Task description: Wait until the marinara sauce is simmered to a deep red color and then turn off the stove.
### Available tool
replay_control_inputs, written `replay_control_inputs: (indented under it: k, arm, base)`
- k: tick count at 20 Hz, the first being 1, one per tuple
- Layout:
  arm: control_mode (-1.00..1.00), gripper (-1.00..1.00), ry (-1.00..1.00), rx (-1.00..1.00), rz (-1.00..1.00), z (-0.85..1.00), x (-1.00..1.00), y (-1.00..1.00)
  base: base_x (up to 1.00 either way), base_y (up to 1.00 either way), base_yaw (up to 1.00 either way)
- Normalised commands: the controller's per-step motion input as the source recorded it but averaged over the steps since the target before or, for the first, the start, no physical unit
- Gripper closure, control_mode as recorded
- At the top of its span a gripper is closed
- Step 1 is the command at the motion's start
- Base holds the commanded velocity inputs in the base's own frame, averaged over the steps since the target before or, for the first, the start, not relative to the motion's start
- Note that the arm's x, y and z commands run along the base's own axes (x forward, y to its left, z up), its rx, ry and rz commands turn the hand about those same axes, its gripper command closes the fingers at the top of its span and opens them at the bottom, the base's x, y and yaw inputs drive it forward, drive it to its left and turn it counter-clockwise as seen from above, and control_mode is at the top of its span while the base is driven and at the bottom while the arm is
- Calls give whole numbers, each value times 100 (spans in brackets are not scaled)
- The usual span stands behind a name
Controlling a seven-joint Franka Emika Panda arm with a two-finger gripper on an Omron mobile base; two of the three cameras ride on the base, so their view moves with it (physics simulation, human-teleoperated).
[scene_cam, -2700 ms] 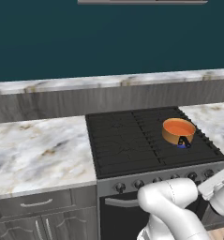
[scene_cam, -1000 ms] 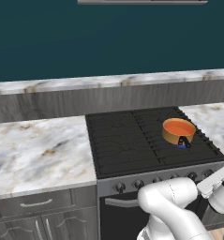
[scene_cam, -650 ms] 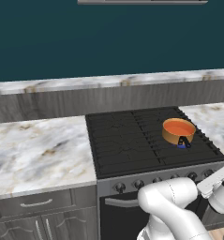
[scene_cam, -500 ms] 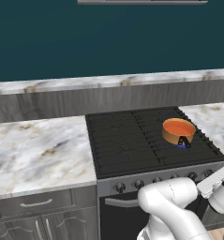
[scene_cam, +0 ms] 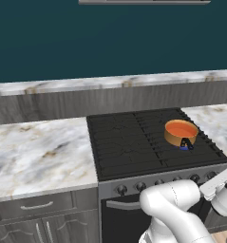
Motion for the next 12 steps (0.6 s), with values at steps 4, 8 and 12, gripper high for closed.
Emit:
replay_control_inputs:
  k: [4,8,12]
  arm:
    - [-100,100,0,0,0,0,0,0]
    - [-100,100,0,0,0,0,0,0]
    - [-100,100,0,0,0,0,0,0]
  base:
    - [0,0,0]
    - [0,0,0]
    - [0,0,0]
